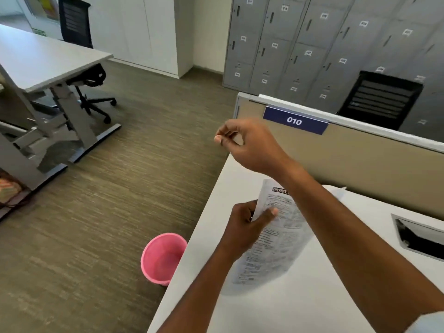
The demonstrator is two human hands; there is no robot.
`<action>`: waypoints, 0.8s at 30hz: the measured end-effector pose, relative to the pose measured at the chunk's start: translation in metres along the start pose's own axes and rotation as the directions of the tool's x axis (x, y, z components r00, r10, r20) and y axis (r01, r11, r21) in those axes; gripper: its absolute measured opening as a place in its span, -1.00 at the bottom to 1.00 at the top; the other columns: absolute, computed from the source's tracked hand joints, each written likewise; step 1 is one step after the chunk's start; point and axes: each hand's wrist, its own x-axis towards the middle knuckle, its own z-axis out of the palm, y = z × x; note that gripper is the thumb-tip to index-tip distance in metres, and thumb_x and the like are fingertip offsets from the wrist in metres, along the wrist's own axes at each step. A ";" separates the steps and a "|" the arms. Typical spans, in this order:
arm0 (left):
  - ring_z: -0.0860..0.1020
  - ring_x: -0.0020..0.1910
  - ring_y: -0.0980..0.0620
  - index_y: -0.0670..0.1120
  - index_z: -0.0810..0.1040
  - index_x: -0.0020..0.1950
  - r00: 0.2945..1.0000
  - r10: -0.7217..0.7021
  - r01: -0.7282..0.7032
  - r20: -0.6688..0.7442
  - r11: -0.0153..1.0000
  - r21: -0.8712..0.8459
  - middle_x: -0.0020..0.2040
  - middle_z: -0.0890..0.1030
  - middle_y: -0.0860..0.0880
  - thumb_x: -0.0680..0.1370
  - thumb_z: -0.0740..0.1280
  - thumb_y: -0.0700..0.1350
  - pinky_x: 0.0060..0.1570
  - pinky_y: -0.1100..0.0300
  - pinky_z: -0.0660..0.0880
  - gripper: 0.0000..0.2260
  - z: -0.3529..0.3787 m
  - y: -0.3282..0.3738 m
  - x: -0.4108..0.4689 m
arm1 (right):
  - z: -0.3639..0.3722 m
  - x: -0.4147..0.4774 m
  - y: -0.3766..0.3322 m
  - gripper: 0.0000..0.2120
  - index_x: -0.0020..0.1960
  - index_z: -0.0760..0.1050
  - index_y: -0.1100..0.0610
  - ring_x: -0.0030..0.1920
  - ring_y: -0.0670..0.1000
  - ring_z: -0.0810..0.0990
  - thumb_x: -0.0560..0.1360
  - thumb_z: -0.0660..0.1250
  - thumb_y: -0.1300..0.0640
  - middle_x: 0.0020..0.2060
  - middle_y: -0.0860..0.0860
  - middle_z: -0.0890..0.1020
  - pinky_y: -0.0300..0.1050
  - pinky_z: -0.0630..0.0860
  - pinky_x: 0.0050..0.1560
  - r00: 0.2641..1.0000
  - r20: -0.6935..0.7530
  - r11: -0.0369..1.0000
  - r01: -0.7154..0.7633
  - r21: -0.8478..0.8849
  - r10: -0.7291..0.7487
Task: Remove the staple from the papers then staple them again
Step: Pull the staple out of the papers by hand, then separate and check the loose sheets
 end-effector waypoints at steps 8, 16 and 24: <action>0.76 0.02 -0.13 -0.02 0.74 0.16 0.990 0.093 -0.094 0.109 0.996 0.000 0.08 0.78 -0.07 0.62 0.45 -0.02 -0.05 -0.02 0.72 -0.83 0.022 0.024 0.005 | -0.133 -0.109 0.035 -0.89 -0.02 0.67 0.17 -0.06 0.01 0.66 0.55 0.43 0.12 -0.10 0.03 0.72 -0.10 0.56 0.05 0.937 -0.327 0.980 -0.166 -0.106 0.124; 0.76 0.01 -0.21 -0.08 0.74 0.12 0.969 0.148 -0.141 0.200 0.989 -0.049 0.06 0.77 -0.15 0.59 0.45 -0.02 -0.06 -0.11 0.71 -0.81 0.063 0.054 0.001 | -0.176 -0.224 0.084 -0.59 0.21 0.54 0.01 0.25 0.04 0.57 0.51 0.38 -0.22 0.20 -0.05 0.61 0.07 0.58 0.19 0.790 -0.425 0.897 -0.388 0.210 0.441; 0.75 0.04 -0.24 -0.08 0.74 0.12 0.962 0.132 -0.109 0.238 0.988 -0.106 0.09 0.76 -0.18 0.57 0.44 -0.04 -0.06 -0.10 0.71 -0.81 0.111 0.059 -0.009 | -0.147 -0.318 0.122 -0.43 0.38 0.47 0.12 0.28 0.19 0.62 0.47 0.49 -0.10 0.29 0.13 0.63 0.16 0.59 0.23 0.827 -0.155 0.577 -0.231 0.783 0.541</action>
